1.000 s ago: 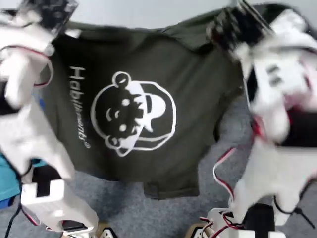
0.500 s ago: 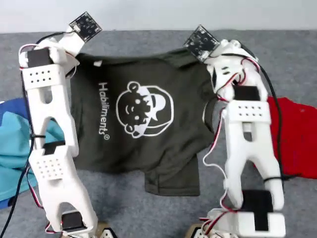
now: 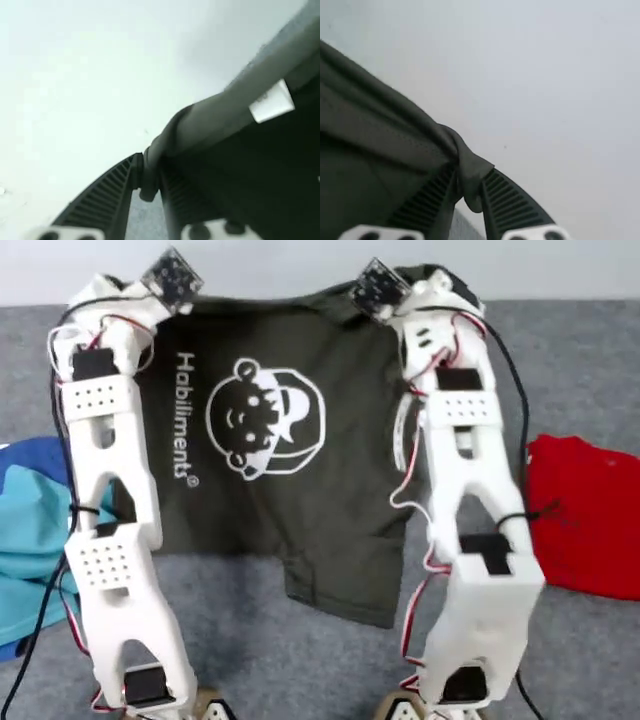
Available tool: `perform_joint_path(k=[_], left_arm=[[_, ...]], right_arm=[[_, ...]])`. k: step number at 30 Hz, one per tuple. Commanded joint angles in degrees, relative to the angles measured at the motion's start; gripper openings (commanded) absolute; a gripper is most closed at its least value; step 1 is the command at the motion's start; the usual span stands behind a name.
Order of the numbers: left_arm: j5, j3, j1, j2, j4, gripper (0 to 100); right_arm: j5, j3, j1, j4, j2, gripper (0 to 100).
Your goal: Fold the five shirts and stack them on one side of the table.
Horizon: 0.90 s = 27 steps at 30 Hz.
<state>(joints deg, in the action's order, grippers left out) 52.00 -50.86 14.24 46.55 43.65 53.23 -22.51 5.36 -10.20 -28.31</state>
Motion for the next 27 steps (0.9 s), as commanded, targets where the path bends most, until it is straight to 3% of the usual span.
perform_joint_path(k=[1,7,14,19,25,27], left_arm=[[2.4,-0.3,0.7,0.1,-1.7,2],[2.5,-0.7,1.0,0.3,5.3,2],[3.0,-9.2,1.7,0.4,28.2,2],[7.5,-14.4,1.8,0.8,43.4,2],[7.8,-19.9,1.4,0.6,56.2,2],[7.6,-19.8,1.6,0.3,57.0,2]], right_arm=[[0.4,-12.0,0.8,-0.3,-3.9,0.9],[0.4,-16.4,2.1,-14.6,-4.3,0.9],[0.0,-16.9,2.3,-41.1,3.0,0.9],[-5.5,-17.0,2.2,-56.2,7.7,0.9],[-10.2,-17.1,2.3,-69.2,10.6,0.9],[-12.0,-17.1,2.8,-73.9,11.6,0.9]])
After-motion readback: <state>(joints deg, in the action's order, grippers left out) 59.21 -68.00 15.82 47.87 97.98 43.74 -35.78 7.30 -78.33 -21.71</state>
